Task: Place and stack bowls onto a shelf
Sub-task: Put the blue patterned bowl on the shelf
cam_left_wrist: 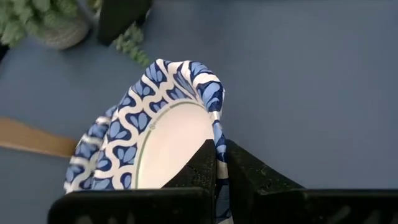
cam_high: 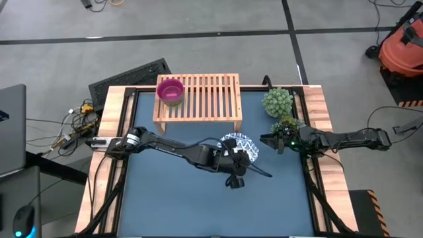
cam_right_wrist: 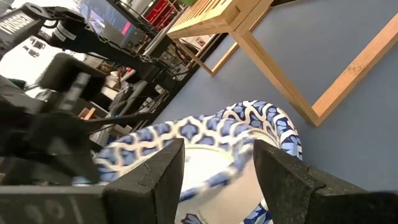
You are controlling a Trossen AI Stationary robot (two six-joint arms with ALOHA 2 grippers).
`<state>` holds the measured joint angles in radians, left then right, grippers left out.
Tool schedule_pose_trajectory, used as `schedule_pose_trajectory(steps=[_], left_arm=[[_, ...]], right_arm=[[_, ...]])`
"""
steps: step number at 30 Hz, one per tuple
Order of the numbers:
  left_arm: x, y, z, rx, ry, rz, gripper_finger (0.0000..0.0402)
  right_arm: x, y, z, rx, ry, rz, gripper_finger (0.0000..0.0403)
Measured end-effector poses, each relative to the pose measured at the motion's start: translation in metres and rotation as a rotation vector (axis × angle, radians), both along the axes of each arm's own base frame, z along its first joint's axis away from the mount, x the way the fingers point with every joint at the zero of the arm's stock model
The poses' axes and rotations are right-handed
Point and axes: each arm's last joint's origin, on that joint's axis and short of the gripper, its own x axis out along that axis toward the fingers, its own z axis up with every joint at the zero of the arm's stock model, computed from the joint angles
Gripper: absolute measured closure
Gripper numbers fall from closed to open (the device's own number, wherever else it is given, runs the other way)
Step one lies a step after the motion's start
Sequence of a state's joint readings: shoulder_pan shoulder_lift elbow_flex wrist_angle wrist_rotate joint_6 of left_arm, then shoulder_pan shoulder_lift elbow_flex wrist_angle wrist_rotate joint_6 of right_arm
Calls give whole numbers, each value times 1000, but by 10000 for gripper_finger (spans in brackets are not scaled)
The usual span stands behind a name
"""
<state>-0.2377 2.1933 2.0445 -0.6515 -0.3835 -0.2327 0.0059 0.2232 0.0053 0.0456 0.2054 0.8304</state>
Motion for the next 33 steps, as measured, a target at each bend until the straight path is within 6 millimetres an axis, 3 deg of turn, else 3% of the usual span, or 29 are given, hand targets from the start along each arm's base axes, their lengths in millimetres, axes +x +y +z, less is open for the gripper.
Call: schedule_pose_trajectory(steps=[10, 16, 20, 27, 33], left_arm=[[-14, -3, 61, -157, 33, -94, 396], [-31, 2, 98, -95, -54, -68, 396], [-47, 9, 123, 48, -105, 1, 396], [-49, 29, 128, 456, -40, 93, 396], [-43, 83, 113, 521, 97, 175, 396]], right_arm=[[0, 0, 0, 7, -2, -2, 184], [0, 0, 0, 10, -2, -3, 184], [0, 0, 0, 10, -1, -3, 184], [0, 0, -1, 9, 4, -7, 184], [0, 0, 0, 9, 4, -7, 184]])
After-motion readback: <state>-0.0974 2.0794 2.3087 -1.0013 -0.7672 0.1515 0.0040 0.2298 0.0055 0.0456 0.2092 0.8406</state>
